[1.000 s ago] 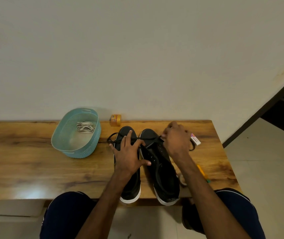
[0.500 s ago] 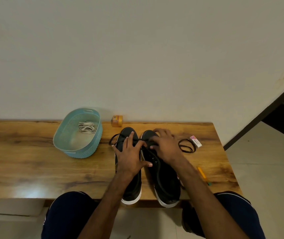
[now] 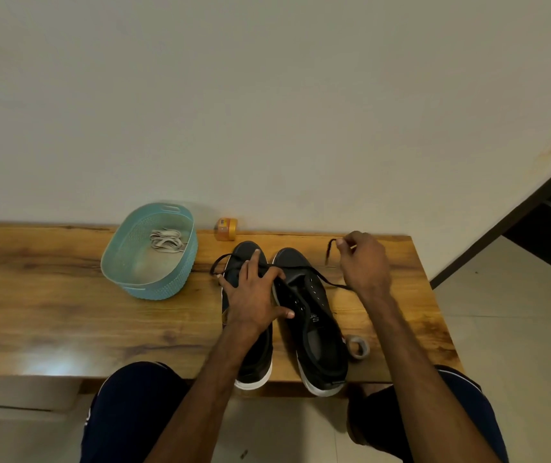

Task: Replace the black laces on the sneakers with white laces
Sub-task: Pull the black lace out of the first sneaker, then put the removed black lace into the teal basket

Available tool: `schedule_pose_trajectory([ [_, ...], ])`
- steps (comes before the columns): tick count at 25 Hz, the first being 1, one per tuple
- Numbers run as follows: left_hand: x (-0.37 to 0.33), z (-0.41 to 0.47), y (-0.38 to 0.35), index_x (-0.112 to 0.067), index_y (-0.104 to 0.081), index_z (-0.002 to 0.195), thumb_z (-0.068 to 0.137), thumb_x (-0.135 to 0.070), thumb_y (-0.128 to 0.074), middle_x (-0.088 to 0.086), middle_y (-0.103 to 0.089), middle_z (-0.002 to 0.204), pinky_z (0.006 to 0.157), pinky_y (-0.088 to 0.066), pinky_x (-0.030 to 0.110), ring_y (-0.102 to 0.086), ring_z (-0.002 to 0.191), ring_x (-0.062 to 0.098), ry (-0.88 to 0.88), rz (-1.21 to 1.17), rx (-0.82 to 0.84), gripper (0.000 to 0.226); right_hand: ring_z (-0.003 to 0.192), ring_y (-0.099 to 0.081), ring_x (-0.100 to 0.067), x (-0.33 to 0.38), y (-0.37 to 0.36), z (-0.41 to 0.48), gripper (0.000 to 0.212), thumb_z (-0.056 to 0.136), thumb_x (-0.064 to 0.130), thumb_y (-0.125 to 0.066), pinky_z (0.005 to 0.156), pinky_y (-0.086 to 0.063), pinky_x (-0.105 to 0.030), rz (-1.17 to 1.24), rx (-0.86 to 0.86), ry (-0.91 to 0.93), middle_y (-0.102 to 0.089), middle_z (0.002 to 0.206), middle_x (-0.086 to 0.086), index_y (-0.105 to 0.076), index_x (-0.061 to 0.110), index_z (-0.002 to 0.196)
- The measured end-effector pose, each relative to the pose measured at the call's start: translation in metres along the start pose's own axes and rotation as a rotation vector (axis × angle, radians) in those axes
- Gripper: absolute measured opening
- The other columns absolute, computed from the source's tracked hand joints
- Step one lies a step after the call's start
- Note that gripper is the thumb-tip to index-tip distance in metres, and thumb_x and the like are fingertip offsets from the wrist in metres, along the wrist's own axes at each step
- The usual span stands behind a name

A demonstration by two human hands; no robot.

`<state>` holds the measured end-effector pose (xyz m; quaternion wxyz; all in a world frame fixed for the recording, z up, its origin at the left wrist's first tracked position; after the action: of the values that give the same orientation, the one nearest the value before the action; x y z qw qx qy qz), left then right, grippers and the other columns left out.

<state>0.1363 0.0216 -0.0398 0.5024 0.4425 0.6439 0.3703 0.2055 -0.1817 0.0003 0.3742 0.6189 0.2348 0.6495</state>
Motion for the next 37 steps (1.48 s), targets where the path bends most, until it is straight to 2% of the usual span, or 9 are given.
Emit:
schedule_pose_trajectory([
  [3,-0.008,-0.005,0.000,-0.025,-0.045,0.140,0.087,-0.065,-0.055,0.008,-0.037,0.153,0.114,0.007,0.070,-0.032,0.144,0.023,0.012,0.179,-0.106,0.068,0.079,-0.061,-0.021,0.006,-0.016,-0.016,0.025,0.101,0.033,-0.053,0.066,-0.044,-0.032,-0.037,0.086,-0.011,-0.067,0.086,-0.002,-0.065,0.011,0.102],
  [6,-0.026,-0.014,-0.007,-0.017,-0.067,0.113,0.095,-0.071,-0.021,0.004,-0.064,0.124,0.111,0.023,0.063,-0.045,0.134,0.022,-0.072,0.247,-0.128,0.074,0.081,-0.058,-0.027,0.000,-0.043,-0.034,0.020,0.101,0.026,-0.051,0.067,-0.038,-0.031,-0.255,0.325,-0.061,-0.064,0.092,-0.009,-0.061,0.009,0.098],
  [16,-0.031,-0.005,-0.020,-0.015,-0.055,0.135,0.098,-0.060,-0.033,0.009,-0.041,0.152,0.104,0.028,0.066,-0.028,0.146,0.023,-0.121,0.234,0.005,0.062,0.095,-0.062,-0.027,-0.001,-0.060,-0.041,0.023,0.102,0.028,-0.048,0.073,-0.046,-0.035,-0.218,0.341,-0.074,-0.066,0.107,-0.009,-0.060,0.010,0.111],
  [20,-0.027,-0.002,-0.007,-0.021,-0.059,0.128,0.100,-0.051,-0.042,-0.001,-0.051,0.142,0.116,0.010,0.063,-0.042,0.136,0.018,-0.082,0.118,-0.033,0.045,0.101,-0.058,-0.024,0.004,-0.058,-0.041,0.022,0.101,0.029,-0.052,0.075,-0.043,-0.033,-0.219,0.241,-0.028,-0.062,0.112,-0.005,-0.062,0.013,0.112],
  [22,-0.025,-0.002,0.008,-0.022,-0.053,0.134,0.102,-0.041,-0.045,-0.002,-0.054,0.138,0.120,-0.019,0.053,-0.048,0.129,0.016,-0.097,-0.031,-0.166,0.038,0.102,-0.053,-0.020,0.013,-0.050,-0.040,0.023,0.100,0.028,-0.056,0.079,-0.044,-0.032,-0.166,0.113,0.058,-0.059,0.114,-0.006,-0.066,0.014,0.114],
  [24,-0.022,-0.003,0.027,-0.023,-0.046,0.139,0.103,-0.032,-0.045,-0.001,-0.058,0.128,0.095,-0.049,0.038,-0.054,0.117,0.015,-0.110,-0.217,-0.363,0.037,0.093,-0.052,-0.014,0.024,-0.036,-0.040,0.021,0.098,0.027,-0.060,0.077,-0.042,-0.027,-0.049,-0.019,0.166,-0.061,0.107,-0.005,-0.070,0.015,0.112],
  [27,-0.012,-0.011,0.039,-0.029,-0.045,0.140,0.102,-0.029,-0.046,-0.008,-0.063,0.110,0.070,-0.046,0.028,-0.061,0.098,0.011,-0.083,-0.428,-0.493,0.038,0.078,-0.063,-0.004,0.029,-0.020,-0.054,0.018,0.099,0.026,-0.059,0.071,-0.050,-0.023,0.206,-0.002,0.244,-0.071,0.089,0.007,-0.071,0.020,0.111],
  [33,-0.019,-0.043,0.033,-0.025,-0.066,0.116,0.097,-0.037,-0.058,-0.007,-0.060,0.097,0.078,-0.052,0.031,-0.059,0.090,0.010,-0.113,-0.532,-0.223,0.024,0.095,-0.068,0.001,0.031,0.014,-0.083,0.014,0.097,0.017,-0.063,0.083,-0.055,-0.021,0.516,0.148,0.256,-0.073,0.096,0.020,-0.073,0.022,0.106],
  [37,-0.040,-0.066,0.075,-0.019,-0.072,0.096,0.093,-0.024,-0.068,-0.002,-0.072,0.088,0.071,-0.054,0.023,-0.067,0.084,0.012,-0.153,-0.951,-0.205,0.008,0.097,-0.070,-0.006,0.063,0.053,-0.077,0.020,0.101,0.020,-0.058,0.087,-0.057,-0.029,0.600,0.215,0.256,-0.073,0.105,0.010,-0.067,0.024,0.118],
])
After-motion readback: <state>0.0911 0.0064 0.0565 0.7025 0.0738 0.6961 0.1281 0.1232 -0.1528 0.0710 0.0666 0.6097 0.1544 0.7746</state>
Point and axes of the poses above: each hand's wrist, its own z-axis towards the middle knuckle, its own y-axis out of the back of the hand, x = y × z, the point moved 4 cm from there along z, towards the middle knuckle
